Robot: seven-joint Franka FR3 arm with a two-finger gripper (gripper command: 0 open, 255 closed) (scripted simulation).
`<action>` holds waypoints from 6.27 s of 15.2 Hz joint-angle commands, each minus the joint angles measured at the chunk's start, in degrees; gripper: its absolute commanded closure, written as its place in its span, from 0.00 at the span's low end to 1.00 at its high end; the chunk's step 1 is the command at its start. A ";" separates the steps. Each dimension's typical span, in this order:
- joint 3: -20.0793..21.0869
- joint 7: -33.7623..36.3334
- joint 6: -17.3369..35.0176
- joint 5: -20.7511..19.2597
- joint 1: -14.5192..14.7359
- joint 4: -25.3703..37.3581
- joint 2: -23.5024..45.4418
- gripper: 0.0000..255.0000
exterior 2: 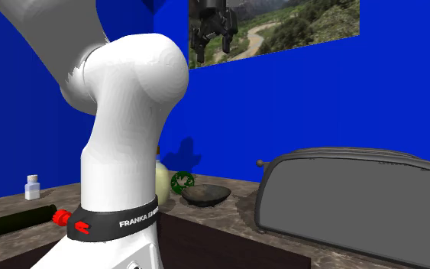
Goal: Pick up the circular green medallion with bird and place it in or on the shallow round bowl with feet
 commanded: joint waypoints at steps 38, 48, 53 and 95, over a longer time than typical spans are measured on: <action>32.47 81.46 60.36 -11.15 -3.64 2.13 62.33 0.00; 26.63 88.92 65.53 -18.88 1.66 5.94 72.21 0.00; 26.63 88.92 65.53 -18.87 1.67 5.94 72.21 0.00; 33.01 67.60 52.96 3.19 -10.14 -2.79 46.64 1.00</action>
